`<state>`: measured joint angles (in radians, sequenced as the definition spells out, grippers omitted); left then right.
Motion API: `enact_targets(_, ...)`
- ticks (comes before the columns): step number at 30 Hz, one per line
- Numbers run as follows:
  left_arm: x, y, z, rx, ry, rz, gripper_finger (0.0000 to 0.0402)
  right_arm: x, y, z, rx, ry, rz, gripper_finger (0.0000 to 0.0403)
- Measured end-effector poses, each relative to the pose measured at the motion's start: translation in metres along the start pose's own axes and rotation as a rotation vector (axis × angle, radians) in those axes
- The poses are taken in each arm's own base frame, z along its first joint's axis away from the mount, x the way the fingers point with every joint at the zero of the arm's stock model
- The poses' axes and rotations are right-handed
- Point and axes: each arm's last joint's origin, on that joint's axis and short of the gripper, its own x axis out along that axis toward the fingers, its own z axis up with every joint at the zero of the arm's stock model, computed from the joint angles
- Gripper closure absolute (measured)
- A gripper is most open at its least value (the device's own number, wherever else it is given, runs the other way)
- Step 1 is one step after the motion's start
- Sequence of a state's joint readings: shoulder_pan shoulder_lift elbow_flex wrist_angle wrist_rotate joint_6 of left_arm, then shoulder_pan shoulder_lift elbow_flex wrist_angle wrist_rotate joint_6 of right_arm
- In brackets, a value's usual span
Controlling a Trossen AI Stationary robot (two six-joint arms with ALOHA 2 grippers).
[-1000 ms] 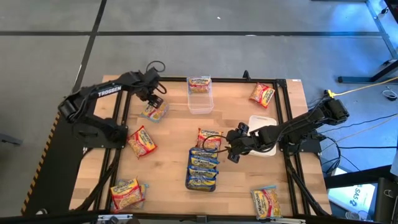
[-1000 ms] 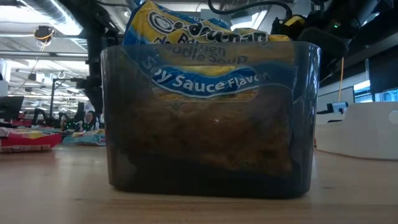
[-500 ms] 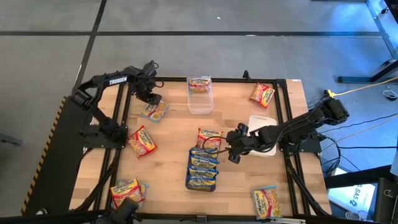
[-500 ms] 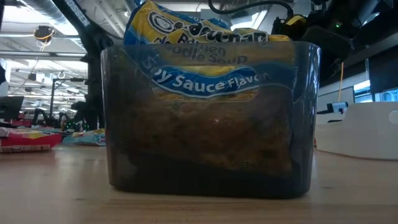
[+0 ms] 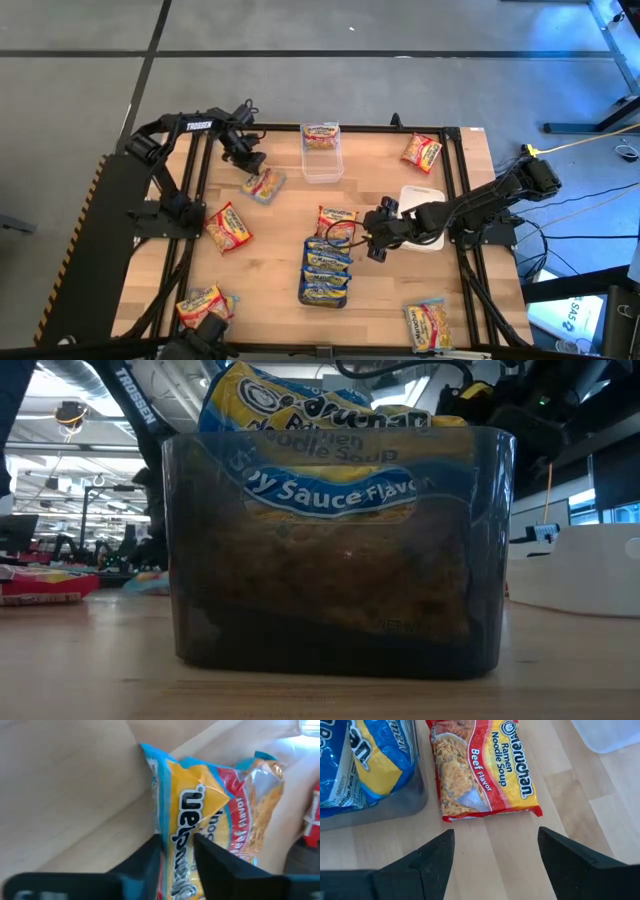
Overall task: Sort Maruchan noodles
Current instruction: Put the top left light blue noodle pack into the transparent bin
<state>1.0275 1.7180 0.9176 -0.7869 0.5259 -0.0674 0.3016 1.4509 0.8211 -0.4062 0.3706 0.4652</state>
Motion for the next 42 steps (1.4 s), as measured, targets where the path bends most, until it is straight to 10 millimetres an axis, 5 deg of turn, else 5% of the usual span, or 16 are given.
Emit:
enact_targets(5, 0.001, -0.001, 0.002, 0.009, -0.015, -0.006, 0.0387, 0.0, 0.0, 0.001, 0.0, -0.007, 0.0, 0.0141)
enact_targets(14, -0.01, -0.026, -0.005, 0.119, -0.083, 0.083, 0.0401, 0.0, 0.003, 0.0, 0.012, 0.04, 0.095, 0.0141)
enact_targets(26, -0.051, -0.115, -0.072, 0.454, -0.286, 0.192, 0.0401, -0.025, 0.009, 0.033, 0.013, -0.057, 0.161, 0.0141)
enact_targets(34, -0.057, -0.15, -0.112, 0.638, -0.364, 0.168, 0.0401, -0.041, 0.014, 0.062, 0.017, -0.233, 0.158, 0.0141)
enact_targets(42, -0.048, -0.183, -0.134, 0.794, -0.437, 0.088, 0.0401, -0.018, -0.002, 0.09, 0.119, -0.37, 0.238, 0.0141)
